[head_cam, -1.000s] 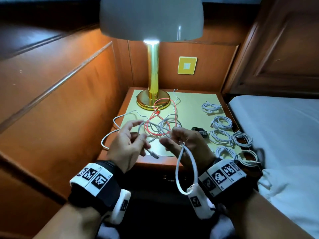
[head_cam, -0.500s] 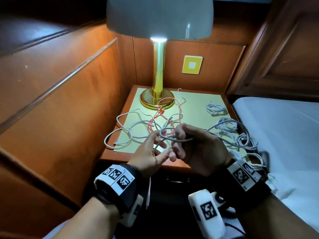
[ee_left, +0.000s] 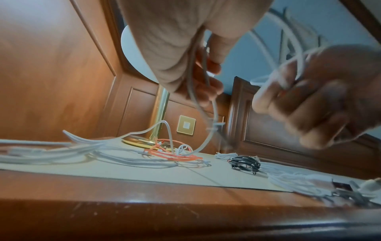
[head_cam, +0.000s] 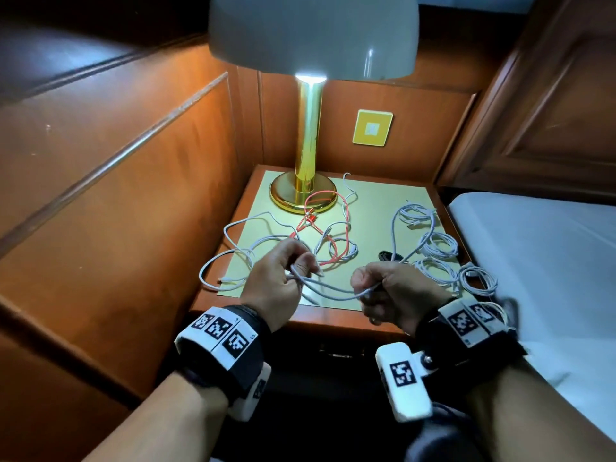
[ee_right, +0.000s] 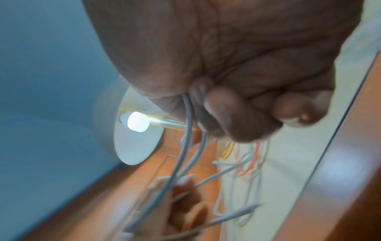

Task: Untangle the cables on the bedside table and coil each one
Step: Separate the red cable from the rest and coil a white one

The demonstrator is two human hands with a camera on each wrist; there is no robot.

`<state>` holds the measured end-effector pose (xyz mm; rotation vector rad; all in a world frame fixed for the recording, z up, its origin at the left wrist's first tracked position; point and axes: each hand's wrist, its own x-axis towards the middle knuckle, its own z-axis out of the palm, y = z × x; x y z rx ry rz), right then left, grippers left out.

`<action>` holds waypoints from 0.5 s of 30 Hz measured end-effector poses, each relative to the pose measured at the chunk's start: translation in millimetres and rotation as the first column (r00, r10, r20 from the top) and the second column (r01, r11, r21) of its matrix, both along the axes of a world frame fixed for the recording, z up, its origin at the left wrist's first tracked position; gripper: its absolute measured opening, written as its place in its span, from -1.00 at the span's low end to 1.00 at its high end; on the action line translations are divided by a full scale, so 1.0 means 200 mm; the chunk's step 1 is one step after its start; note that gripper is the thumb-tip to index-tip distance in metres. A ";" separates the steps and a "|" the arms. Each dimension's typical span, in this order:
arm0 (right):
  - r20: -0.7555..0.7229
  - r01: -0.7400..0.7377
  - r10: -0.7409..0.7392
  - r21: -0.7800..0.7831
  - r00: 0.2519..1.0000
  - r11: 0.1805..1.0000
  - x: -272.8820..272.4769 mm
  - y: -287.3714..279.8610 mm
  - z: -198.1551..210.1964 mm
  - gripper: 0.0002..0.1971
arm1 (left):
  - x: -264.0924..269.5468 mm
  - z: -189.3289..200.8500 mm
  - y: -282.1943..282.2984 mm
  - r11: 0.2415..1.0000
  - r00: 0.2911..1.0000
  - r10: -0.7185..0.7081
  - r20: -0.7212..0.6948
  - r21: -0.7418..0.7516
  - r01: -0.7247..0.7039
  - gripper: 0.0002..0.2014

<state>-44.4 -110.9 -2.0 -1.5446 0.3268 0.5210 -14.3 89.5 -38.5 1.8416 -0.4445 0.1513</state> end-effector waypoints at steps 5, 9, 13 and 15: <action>-0.083 0.105 -0.117 -0.135 0.990 0.985 0.11 0.05 -0.13 -0.76 | -0.04 0.01 -0.02 0.985 0.999 0.034 0.031 -0.169 -0.028 -0.99; -0.077 0.031 -0.012 0.260 0.997 0.965 0.15 0.12 -0.20 -0.63 | -0.10 0.02 -0.04 0.938 0.995 -0.094 -0.045 -0.338 0.073 -0.96; 0.178 0.055 -0.100 0.243 0.979 0.969 0.23 0.18 -0.23 -0.65 | -0.12 0.02 -0.01 0.931 0.985 -0.166 -0.037 -0.335 0.144 -0.94; 0.420 0.079 -0.003 -0.165 0.907 0.983 0.26 0.19 -0.22 -0.65 | -0.13 0.00 0.01 0.944 0.981 -0.189 -0.032 -0.279 0.173 -0.90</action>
